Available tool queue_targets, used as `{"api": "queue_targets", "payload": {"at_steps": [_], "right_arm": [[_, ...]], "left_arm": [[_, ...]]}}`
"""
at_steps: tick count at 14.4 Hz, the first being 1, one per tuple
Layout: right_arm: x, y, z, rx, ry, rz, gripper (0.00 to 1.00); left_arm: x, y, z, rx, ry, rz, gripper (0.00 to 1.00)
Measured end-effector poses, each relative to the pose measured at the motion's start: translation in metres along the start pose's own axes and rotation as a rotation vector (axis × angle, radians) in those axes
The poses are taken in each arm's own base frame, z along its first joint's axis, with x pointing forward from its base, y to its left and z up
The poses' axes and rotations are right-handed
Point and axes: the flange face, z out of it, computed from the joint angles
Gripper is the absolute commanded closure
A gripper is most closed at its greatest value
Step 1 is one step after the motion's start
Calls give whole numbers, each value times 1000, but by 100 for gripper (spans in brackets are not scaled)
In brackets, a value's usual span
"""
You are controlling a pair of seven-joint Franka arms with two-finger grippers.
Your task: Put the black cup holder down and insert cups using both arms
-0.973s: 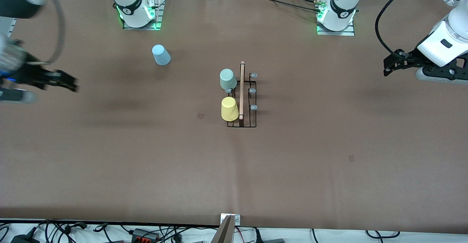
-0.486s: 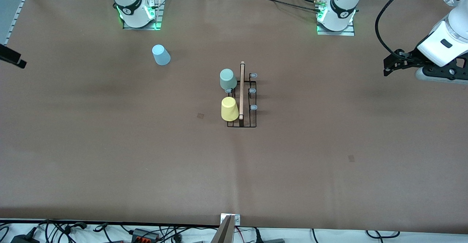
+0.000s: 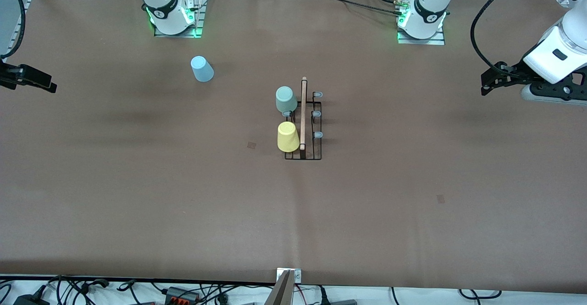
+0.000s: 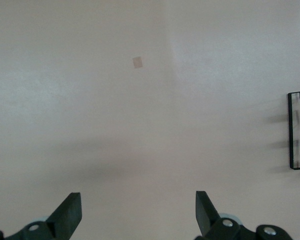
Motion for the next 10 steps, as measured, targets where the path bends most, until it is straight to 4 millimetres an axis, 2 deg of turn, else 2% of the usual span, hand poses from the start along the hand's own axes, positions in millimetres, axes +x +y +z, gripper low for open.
{"api": "queue_targets", "payload": {"at_steps": [10], "right_arm": [[6, -6, -5, -3, 21, -17, 0]], "left_arm": [[-1, 0, 1, 0, -8, -2, 0]]}}
